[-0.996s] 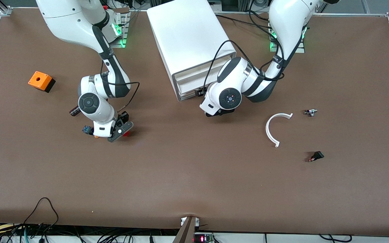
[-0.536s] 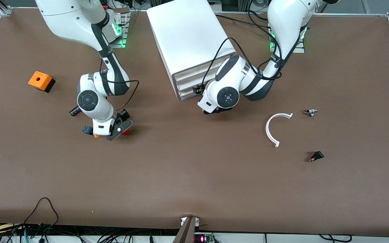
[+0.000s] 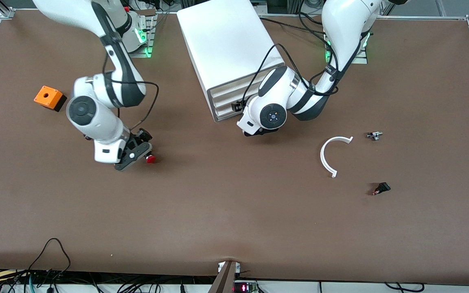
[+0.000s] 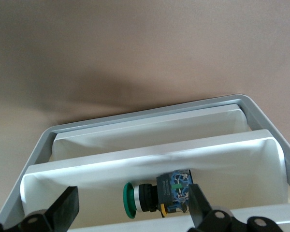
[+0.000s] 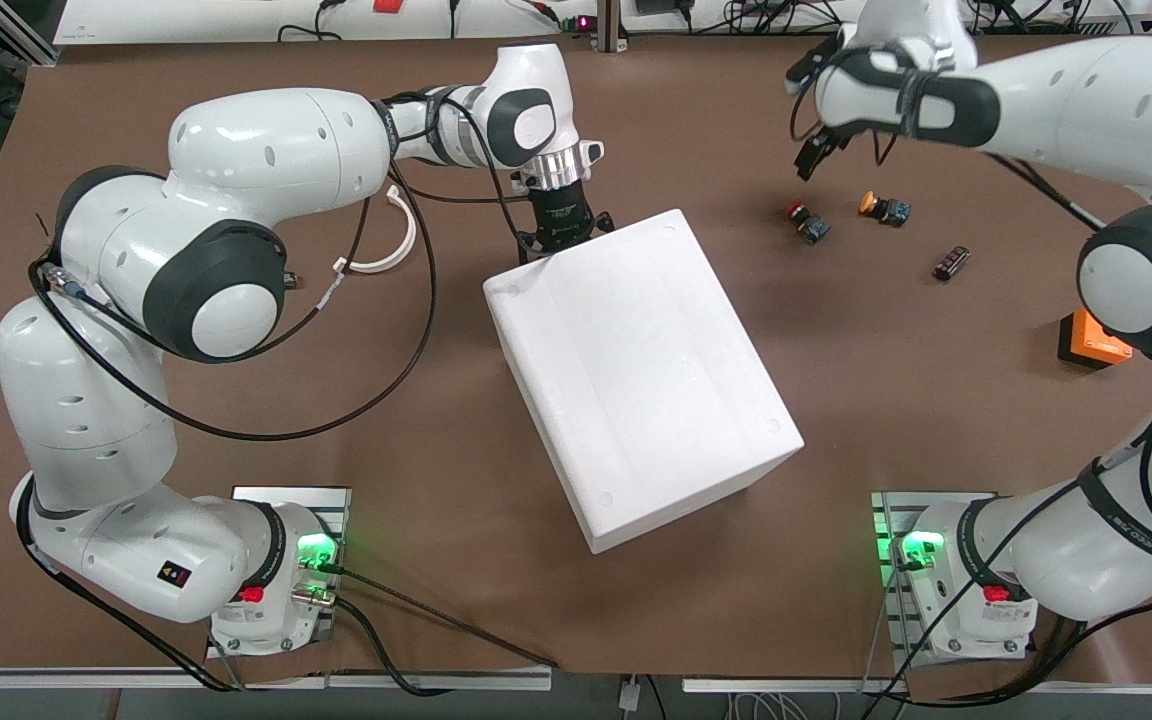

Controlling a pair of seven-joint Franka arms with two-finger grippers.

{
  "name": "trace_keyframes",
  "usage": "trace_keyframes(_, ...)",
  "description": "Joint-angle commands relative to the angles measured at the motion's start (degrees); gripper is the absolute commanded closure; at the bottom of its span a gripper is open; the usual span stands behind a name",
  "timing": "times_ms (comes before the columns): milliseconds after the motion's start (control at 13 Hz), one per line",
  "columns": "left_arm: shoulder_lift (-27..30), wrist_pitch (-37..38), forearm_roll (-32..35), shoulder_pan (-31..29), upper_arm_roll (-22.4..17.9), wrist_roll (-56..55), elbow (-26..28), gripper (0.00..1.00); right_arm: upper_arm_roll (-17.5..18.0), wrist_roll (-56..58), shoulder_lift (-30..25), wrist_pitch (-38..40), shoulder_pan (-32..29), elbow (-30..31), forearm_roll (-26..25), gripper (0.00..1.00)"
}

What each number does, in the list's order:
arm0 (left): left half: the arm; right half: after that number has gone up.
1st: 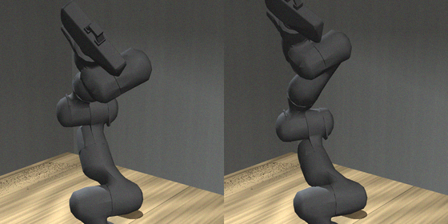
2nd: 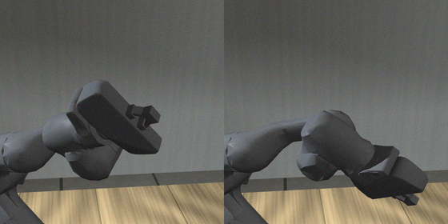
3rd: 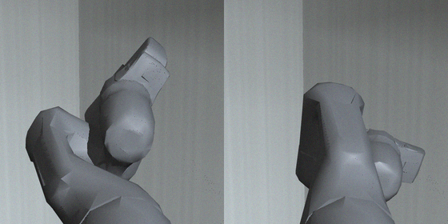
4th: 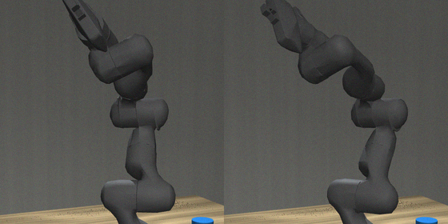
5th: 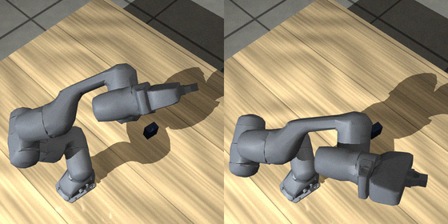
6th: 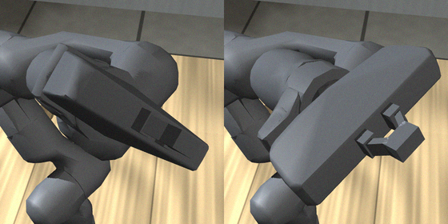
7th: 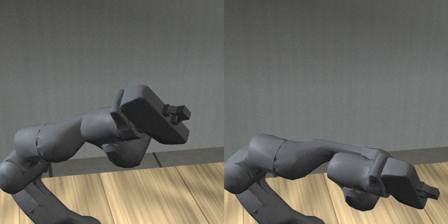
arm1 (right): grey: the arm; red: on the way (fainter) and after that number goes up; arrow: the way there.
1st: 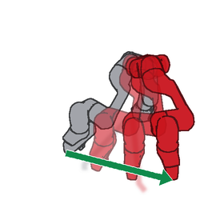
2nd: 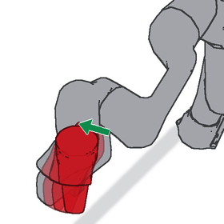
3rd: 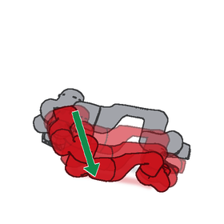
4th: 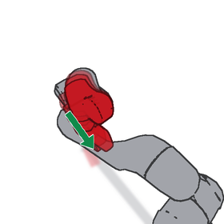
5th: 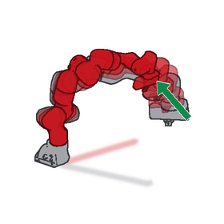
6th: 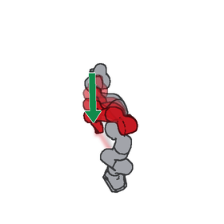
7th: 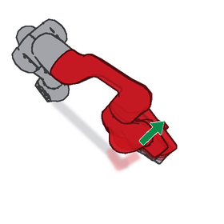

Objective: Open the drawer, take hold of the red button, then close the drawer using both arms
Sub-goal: 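Push the drawer shut with the left gripper while the right gripper lowers the button, then release the red button on the table with the right gripper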

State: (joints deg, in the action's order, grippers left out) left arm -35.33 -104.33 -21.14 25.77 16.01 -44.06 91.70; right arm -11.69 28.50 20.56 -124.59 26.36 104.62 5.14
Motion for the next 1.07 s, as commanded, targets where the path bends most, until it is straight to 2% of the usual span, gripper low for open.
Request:
trace_keyframes(0, 0.8, 0.5, -1.5, 0.0, 0.5, 0.6, 0.8, 0.0, -1.3, -1.8, 0.2, 10.8, -0.3, -9.4, 0.7, 0.0)
trace_keyframes(307, 0.9, 0.6, -1.5, 0.0, 0.5, 0.6, 0.7, 0.0, -1.5, -7.7, -1.0, 21.5, -0.6, -17.9, 0.7, 0.0)
trace_keyframes(613, 2.3, 1.5, 0.6, -1.2, -0.4, 1.4, -0.6, 0.0, -0.9, -8.3, -5.9, 22.1, -6.8, -18.1, 0.8, 0.0)
trace_keyframes(690, 3.0, 1.5, 2.7, -2.7, -0.3, 1.5, -0.6, 0.0, 0.3, -8.1, -7.1, 23.4, -9.0, -18.2, 0.7, 0.0)
trace_keyframes(843, 4.7, 1.6, 7.5, -4.8, 0.0, 1.7, -0.8, 0.0, 8.1, -8.0, -9.0, 26.2, -19.1, -18.7, 0.0, 0.0)
trace_keyframes(920, 5.5, 1.6, 10.0, -5.4, -0.2, 1.7, -0.8, 0.0, 9.3, -7.8, -9.6, 27.1, -21.7, -18.7, 0.0, 0.0)
trace_keyframes(996, 5.9, 1.8, 12.8, -6.3, -0.2, 1.8, -1.4, 0.0, 9.1, -8.0, -10.3, 28.5, -21.7, -18.7, -0.2, 0.0)
